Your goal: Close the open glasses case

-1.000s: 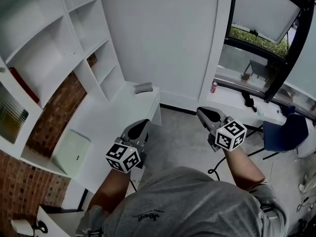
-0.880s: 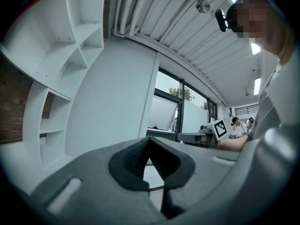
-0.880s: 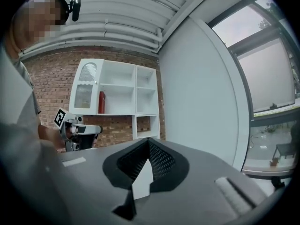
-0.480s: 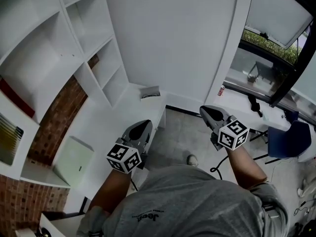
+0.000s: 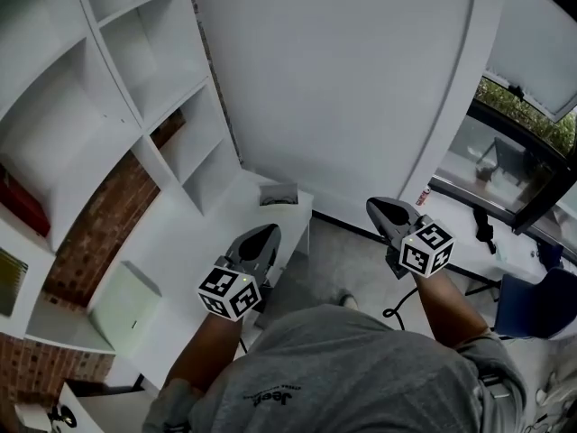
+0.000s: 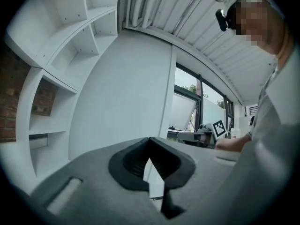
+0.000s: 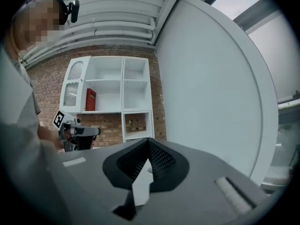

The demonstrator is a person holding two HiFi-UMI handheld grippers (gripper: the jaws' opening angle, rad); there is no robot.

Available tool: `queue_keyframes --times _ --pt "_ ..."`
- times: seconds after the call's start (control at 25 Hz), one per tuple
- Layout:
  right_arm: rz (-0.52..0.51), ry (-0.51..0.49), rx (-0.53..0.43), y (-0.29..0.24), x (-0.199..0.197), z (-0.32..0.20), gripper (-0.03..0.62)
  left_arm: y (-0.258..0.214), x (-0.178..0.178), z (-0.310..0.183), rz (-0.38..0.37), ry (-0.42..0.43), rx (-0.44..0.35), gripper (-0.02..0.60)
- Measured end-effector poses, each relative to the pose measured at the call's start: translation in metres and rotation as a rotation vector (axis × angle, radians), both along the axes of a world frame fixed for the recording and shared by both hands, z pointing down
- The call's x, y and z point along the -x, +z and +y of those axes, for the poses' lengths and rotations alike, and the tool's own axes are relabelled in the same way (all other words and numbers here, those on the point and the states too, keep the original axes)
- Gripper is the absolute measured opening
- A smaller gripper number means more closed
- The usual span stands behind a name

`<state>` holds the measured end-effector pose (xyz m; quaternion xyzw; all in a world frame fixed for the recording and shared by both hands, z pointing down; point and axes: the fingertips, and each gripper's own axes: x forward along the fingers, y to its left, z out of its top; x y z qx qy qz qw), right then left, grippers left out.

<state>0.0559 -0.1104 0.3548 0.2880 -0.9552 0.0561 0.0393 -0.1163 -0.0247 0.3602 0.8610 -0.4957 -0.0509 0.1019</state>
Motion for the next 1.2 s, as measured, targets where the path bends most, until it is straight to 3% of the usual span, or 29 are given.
queue_keyframes --times 0.32,0.6,0.88,1.2 --pt "0.038 -0.119 -0.015 -0.015 -0.026 -0.138 0.009 -0.018 -0.042 -0.132 0.027 -0.094 -0.037 -0.003" --pt "0.023 -0.203 -0.035 -0.020 -0.040 -0.217 0.009 -0.021 -0.069 -0.213 0.012 -0.145 -0.031 -0.003" --pt "0.007 -0.192 -0.020 -0.012 -0.027 -0.257 0.009 -0.008 -0.063 -0.255 0.000 -0.120 0.006 -0.003" --pt "0.012 -0.082 -0.022 -0.008 0.003 -0.265 0.009 0.000 -0.029 -0.279 0.003 0.001 0.024 -0.003"
